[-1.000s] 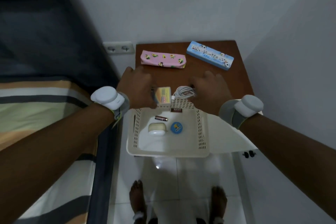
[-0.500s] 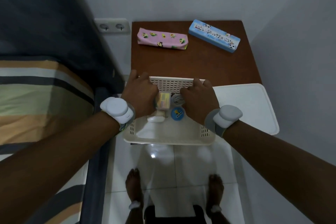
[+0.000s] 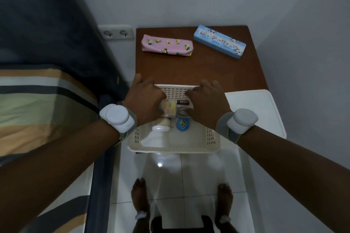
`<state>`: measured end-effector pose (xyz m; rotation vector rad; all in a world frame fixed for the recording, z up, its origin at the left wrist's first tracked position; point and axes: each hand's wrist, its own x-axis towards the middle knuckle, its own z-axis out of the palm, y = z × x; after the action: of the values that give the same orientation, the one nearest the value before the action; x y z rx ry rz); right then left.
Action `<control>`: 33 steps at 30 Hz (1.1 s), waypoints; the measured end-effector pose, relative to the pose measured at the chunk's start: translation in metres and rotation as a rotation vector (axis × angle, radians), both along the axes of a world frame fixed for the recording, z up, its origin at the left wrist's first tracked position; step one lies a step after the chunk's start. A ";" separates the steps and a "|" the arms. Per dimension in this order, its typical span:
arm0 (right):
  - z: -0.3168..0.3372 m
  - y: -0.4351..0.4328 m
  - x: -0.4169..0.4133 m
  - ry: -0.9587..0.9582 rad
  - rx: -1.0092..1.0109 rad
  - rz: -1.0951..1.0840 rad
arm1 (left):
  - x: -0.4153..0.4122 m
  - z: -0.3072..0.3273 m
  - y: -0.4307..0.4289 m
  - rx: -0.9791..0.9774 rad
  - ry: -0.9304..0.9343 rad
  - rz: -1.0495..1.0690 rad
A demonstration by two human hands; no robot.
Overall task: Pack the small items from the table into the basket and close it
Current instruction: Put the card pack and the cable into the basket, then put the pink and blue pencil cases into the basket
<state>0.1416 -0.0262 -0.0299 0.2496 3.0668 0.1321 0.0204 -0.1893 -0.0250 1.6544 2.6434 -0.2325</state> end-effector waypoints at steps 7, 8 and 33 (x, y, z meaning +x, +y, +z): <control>0.066 0.044 -0.037 0.060 0.003 -0.097 | -0.031 0.052 0.037 0.087 0.007 0.028; 0.071 0.052 -0.043 0.064 -0.007 -0.114 | -0.038 0.058 0.046 0.111 0.005 0.035; -0.068 0.231 -0.166 -0.085 -0.158 -0.415 | -0.192 -0.046 0.200 -0.127 -0.185 0.184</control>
<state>-0.0241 0.2044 -0.0981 0.8332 2.8454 -0.1172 -0.1714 0.0104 -0.0708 1.3184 2.5623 -0.2260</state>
